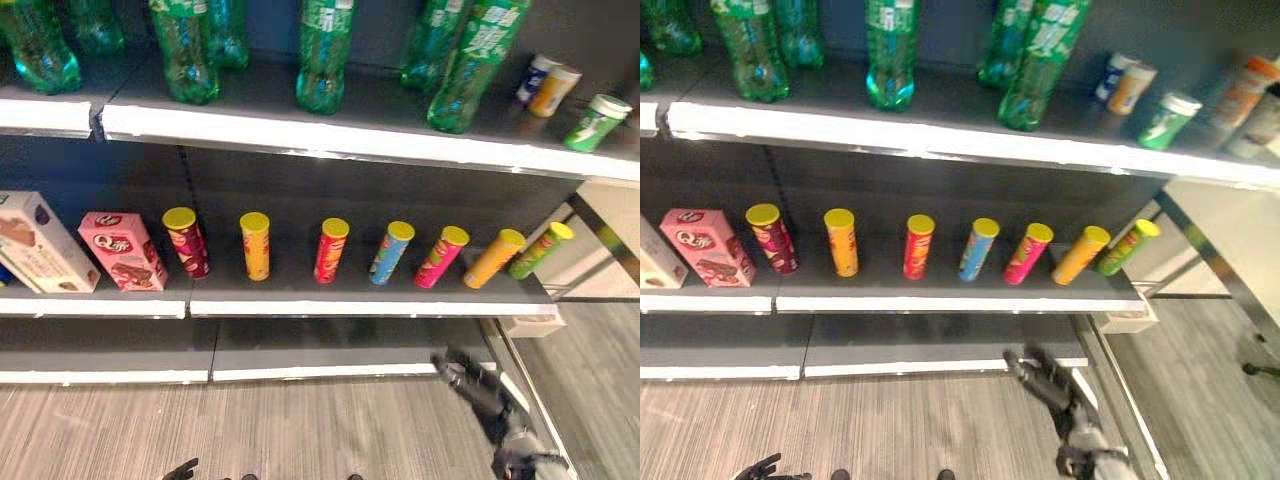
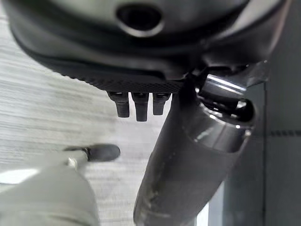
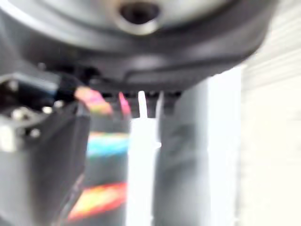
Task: Put the goods on the table back onto the shelves and tidy them up.
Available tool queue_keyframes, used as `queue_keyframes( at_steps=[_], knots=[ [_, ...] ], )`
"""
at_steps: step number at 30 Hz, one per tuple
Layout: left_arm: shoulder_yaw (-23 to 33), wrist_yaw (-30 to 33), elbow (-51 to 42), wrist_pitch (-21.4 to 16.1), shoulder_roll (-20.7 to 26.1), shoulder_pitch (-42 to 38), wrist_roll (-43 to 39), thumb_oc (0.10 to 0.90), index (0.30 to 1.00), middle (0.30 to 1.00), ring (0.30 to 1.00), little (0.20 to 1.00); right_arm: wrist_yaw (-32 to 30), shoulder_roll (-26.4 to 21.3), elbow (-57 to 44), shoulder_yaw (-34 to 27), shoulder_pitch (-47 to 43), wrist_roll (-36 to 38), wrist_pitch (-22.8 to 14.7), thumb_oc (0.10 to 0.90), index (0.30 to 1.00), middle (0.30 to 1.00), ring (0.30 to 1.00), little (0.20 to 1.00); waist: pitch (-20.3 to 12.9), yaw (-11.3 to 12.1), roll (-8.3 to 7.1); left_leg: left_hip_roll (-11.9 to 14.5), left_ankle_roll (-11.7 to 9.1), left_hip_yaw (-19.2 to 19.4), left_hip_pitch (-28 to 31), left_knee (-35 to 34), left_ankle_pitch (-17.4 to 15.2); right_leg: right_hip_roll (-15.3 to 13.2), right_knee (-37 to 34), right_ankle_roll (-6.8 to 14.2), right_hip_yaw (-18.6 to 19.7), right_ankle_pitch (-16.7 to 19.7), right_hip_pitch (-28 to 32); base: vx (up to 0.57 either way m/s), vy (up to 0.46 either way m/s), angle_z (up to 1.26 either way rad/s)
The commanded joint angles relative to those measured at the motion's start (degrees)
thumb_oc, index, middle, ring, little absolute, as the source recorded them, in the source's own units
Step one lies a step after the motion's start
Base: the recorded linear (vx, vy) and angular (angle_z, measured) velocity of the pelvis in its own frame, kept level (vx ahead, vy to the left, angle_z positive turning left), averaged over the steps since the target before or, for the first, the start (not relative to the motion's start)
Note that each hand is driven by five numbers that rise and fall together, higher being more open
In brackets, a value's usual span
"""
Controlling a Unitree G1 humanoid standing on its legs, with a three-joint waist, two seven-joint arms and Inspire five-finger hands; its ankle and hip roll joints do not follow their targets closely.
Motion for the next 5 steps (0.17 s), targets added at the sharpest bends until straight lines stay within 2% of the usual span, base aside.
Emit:
queue_keyframes(
  at_steps=[1,5],
  knots=[
    [2.8,1.3,2.6,-1.9,2.7,-1.7,1.0,0.8,0.9,0.9,0.9,0.9,0.7,-0.3,-7.4,-0.9,-8.2,0.3,-5.9,0.8,0.9,0.9,0.9,0.9,0.0,1.4,1.79,2.8,-2.6,0.5,2.2,0.5,-2.6,-1.5,1.7,3.0,-1.0,1.4,-0.8,0.03,0.015,-0.29],
    [2.0,2.1,3.2,-2.4,2.7,-2.6,0.8,0.8,0.9,0.9,0.9,0.9,-0.7,3.9,4.8,2.0,-9.1,-0.8,-5.4,0.8,0.9,0.9,0.9,0.9,-0.5,1.1,1.53,2.9,-2.6,1.4,3.0,0.5,-3.0,-1.5,1.6,3.1,-0.3,1.5,-0.5,0.02,0.01,-0.12]
  ],
)
